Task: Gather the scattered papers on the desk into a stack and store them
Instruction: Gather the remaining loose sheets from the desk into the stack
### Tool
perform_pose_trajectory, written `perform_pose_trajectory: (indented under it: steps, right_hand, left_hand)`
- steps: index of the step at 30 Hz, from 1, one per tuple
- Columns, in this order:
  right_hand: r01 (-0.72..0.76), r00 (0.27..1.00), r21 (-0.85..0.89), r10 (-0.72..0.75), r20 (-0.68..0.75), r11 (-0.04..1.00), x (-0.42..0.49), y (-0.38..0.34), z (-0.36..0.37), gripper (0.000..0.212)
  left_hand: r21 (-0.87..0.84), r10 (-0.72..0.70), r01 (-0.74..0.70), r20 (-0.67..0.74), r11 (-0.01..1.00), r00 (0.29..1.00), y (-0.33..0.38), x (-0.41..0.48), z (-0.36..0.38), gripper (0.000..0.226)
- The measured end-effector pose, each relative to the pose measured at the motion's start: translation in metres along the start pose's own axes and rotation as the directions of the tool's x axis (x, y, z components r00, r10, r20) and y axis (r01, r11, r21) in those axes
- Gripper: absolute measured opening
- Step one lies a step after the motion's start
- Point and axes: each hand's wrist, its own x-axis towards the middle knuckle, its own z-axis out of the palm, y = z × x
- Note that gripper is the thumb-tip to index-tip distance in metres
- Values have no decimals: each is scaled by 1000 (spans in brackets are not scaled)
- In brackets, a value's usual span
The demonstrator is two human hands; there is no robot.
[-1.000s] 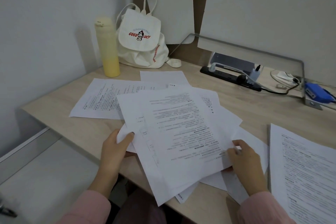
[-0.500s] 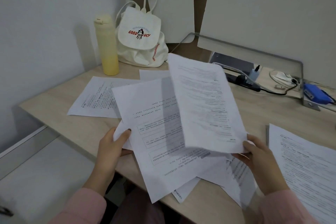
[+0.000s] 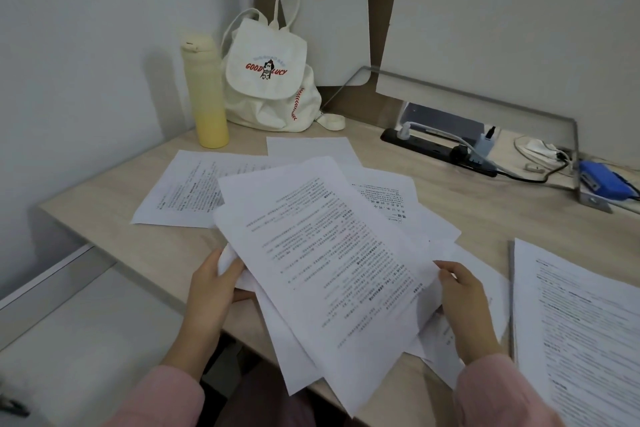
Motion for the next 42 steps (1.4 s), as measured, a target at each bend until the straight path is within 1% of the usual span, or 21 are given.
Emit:
perform_pose_trajectory:
  steps: [3,5,8,10,12,13,14,15,16,18,22,24,27,29,31,33,34,35,37,39,42]
  right_hand:
    - [-76,997,131,73,31,988,-4,-2,-2,30]
    - [-130,990,237,113,85,963,-8,-3,-3,31]
    - [-201,970,336,138,201,920,-15,-1,-5,27]
    - [-311,915,462,130,382,831,-20,1,-7,25]
    - [-483,819,591,94,566,646,-25,2,-8,29]
    - [-544,784,625,73,617,561,-28,3,-8,32]
    - [-572,764,632,59,643,523,-32,4,-5,33]
    - [-573,754,613,57,655,543,-36,6,-2,32]
    - [-557,753,577,70,654,597,-40,8,3,31]
    - [-496,780,501,110,616,709,-46,12,14,29]
    - [-337,870,414,112,479,845,-49,-1,17,29]
    - [-217,919,375,59,391,901,-42,-16,6,28]
    - [-4,989,226,-30,146,974,-18,-48,-22,16]
    - [107,992,128,-115,57,986,-1,-73,-38,16]
    - [243,968,7,-243,67,970,12,-97,-46,18]
    - [352,932,-151,-330,150,924,20,-120,-45,13]
    - [402,913,-271,-362,188,875,24,-131,-42,11]
    - [459,888,-400,-399,228,793,28,-142,-37,11]
    - [563,822,-592,-465,328,577,32,-162,-19,20]
    - [651,739,-661,-511,439,373,32,-176,6,22]
    - [777,574,-605,-588,570,171,28,-181,52,20]
  left_hand:
    - [-25,-13,13,4,1000,1000,0,1,0,17]
    - [-29,-11,11,3,1000,1000,1,1,0,14]
    - [-29,-11,11,10,1000,1000,0,1,0,14]
    - [-41,-12,12,10,999,1000,0,1,-1,14]
    - [-69,-19,19,5,997,1000,0,0,-2,13]
    - [-79,-28,29,10,996,1000,0,0,-2,14]
    - [-86,-40,42,27,995,999,0,0,-3,15]
    - [-90,-52,57,55,994,997,1,0,-3,18]
    - [-91,-62,70,89,993,994,2,-1,-3,21]
    - [-84,-66,79,149,993,987,4,-2,-3,22]
    - [-103,-76,97,186,990,980,6,-1,-7,28]
    - [-125,-87,112,188,986,978,8,1,-13,26]
    - [-141,-92,120,191,983,977,15,11,-30,26]
    - [-106,-117,144,223,984,968,22,20,-43,28]
    - [-46,-170,187,256,981,952,30,30,-52,27]
    - [9,-222,227,260,974,940,36,39,-58,26]
    - [35,-237,236,251,971,939,38,43,-59,26]
    - [59,-242,235,235,970,941,40,47,-61,26]
    - [79,-226,214,195,974,954,43,52,-60,27]
    - [51,-191,185,164,981,968,44,54,-54,28]
    - [-5,-133,135,134,991,982,45,49,-41,29]
